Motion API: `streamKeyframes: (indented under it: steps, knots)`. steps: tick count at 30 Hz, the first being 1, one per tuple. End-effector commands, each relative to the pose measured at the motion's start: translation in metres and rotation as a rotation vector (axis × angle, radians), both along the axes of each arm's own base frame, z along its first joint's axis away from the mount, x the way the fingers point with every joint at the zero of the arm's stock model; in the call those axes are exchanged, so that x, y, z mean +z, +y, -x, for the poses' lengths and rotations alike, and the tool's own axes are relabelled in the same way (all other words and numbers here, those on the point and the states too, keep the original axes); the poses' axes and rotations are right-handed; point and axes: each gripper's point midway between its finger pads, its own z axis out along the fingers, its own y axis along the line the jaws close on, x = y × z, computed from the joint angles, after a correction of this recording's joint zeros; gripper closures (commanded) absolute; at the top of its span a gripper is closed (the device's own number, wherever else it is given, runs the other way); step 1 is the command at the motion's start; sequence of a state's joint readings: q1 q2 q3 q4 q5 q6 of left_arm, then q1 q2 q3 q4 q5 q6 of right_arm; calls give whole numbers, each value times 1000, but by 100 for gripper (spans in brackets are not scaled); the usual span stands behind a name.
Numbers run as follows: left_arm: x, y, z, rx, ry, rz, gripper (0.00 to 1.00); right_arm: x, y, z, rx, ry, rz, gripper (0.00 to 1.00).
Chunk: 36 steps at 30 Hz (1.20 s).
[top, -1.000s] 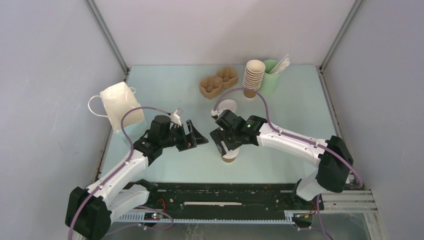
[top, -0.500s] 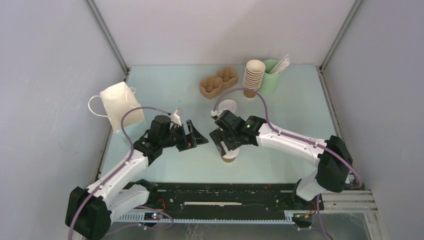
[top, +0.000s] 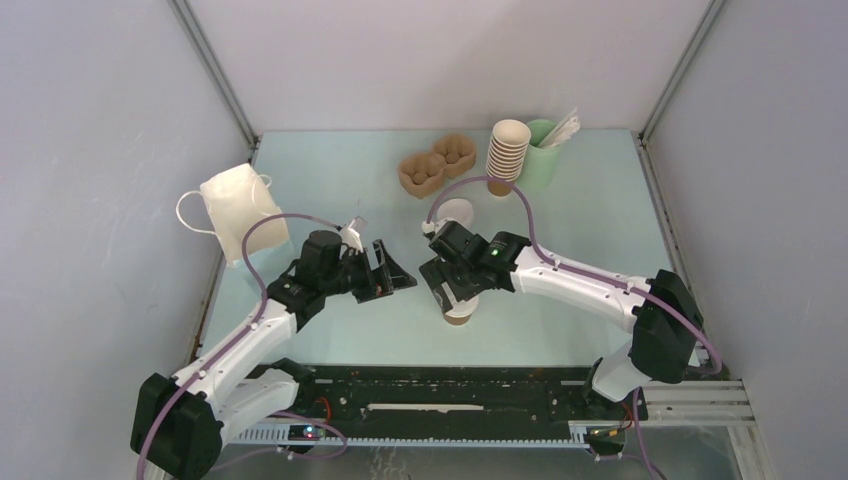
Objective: Pack the takeout coffee
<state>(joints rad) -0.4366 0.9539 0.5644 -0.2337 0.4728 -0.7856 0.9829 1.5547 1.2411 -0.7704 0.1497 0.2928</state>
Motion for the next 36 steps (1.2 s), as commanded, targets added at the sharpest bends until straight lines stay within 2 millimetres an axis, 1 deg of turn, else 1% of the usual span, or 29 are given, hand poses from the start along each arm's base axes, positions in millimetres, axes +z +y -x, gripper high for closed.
streamKeyframes:
  steps: [1, 6, 11, 14, 19, 27, 36]
  knots:
    - [5, -2, -1, -11, -19, 6, 11, 14, 1, 0, 8, -29, -18, 6]
    - [6, -2, -1, -12, -20, 7, 11, 16, 2, 4, 12, -25, -23, 6]
    - [5, -3, 0, -16, -19, 7, 11, 15, 5, 3, 17, -28, -32, 5]
    - [7, -3, 0, -17, -22, 8, 11, 20, 9, 3, 19, -36, -58, 6]
    - [5, -3, 0, -17, -19, 4, 11, 25, 10, 3, 23, -43, -74, 6]
    - [7, -3, 0, -18, -23, 7, 11, 15, 6, 2, 19, -35, -34, 5]
    - [9, -2, 1, -18, -27, 8, 10, 10, 4, 1, 10, -25, -15, 5]
